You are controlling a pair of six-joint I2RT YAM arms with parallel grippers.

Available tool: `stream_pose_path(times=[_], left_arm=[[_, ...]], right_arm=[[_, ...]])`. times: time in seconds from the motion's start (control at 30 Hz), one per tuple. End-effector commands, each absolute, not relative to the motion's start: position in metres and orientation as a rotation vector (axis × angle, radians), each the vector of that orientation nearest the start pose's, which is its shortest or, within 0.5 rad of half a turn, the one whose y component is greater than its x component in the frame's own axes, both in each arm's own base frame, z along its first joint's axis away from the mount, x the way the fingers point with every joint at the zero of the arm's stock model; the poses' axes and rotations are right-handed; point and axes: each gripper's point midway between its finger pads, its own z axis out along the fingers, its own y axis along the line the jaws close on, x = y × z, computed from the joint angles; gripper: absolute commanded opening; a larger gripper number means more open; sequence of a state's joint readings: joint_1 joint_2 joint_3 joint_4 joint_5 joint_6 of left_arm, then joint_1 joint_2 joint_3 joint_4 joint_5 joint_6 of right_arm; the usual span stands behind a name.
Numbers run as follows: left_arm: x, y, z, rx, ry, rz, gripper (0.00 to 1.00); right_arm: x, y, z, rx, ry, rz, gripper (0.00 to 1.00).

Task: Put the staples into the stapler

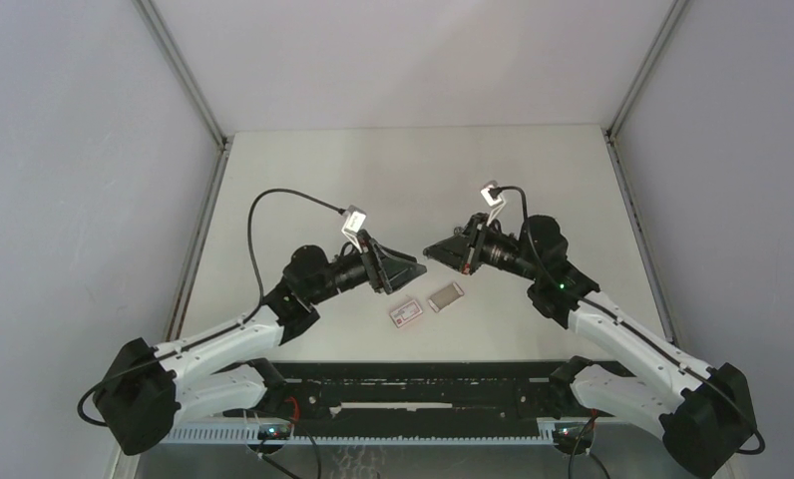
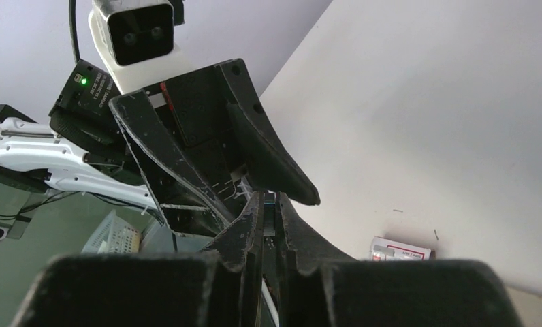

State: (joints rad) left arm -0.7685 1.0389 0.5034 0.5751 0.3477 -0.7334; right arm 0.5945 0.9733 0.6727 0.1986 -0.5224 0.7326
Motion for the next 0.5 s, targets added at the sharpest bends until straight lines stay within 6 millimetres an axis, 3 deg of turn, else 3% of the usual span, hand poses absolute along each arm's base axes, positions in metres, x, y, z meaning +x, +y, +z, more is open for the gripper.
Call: stream_pose_path(times=[0.0,0.2,0.47], left_arm=[[0.194,-0.321,0.288,0.358,1.577,-1.484,0.56],[0.198,-0.323,0.287,0.308,1.596,-1.486,0.43],[0.207,-0.318,0.283,0.231,1.637,-1.422,0.39]], right_arm=[[0.214,0.277,0.278,-0.306,1.780,1.355,0.06],[0.220,0.275,0.273,-0.274,1.799,1.234,0.06],[0.225,0.272,0.269,-0.271,1.816,1.108,0.06]])
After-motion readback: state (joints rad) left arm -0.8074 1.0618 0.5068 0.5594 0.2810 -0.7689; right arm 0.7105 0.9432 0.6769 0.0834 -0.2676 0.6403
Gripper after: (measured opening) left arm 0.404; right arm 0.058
